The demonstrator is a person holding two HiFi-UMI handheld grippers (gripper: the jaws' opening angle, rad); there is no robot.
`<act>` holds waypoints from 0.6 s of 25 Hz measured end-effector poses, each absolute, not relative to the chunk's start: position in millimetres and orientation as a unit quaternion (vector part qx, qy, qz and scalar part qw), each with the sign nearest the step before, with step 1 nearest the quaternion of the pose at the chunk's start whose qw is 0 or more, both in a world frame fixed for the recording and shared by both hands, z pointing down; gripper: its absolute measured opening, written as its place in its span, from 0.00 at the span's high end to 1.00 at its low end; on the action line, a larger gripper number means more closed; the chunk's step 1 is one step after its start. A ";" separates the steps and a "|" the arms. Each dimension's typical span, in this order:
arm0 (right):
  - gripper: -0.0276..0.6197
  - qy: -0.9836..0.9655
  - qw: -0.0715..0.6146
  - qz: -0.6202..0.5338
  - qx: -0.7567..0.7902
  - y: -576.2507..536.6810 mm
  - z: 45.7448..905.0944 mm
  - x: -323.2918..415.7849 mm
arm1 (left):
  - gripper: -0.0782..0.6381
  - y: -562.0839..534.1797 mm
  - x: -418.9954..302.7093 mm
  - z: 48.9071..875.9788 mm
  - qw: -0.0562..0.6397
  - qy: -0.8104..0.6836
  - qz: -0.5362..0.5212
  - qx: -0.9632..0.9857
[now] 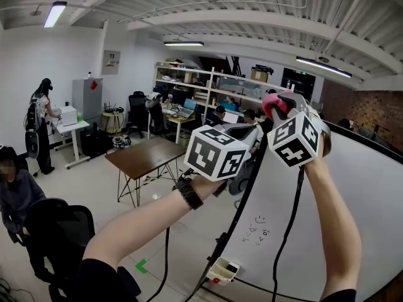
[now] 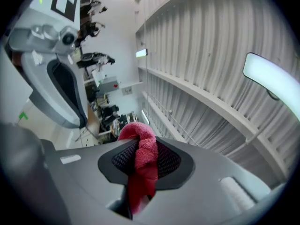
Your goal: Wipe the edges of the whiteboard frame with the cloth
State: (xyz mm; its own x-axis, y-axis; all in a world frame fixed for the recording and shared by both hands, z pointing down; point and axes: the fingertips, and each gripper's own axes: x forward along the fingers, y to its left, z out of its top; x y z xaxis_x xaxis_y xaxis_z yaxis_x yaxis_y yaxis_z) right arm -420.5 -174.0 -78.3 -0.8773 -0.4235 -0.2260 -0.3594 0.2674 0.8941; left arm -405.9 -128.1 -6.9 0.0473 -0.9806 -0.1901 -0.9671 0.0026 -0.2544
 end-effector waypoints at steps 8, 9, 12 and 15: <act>0.83 -0.890 -0.132 -0.363 0.242 -95.4 -8.4 -369.7 | 0.89 -45.4 -397.0 69.8 0.202 0.556 -0.020 -0.806; 0.83 -0.897 -0.129 -0.347 0.243 -88.6 17.3 -373.0 | 0.89 -37.6 -404.4 93.9 0.201 0.544 -0.023 -0.814; 0.83 -0.912 -0.134 -0.297 0.250 -65.4 86.8 -366.0 | 0.89 -18.1 -415.9 165.9 0.158 0.511 -0.010 -0.845; 0.83 -0.915 -0.120 -0.255 0.288 -63.1 139.0 -323.1 | 0.89 -16.7 -392.7 212.4 0.103 0.492 0.032 -0.864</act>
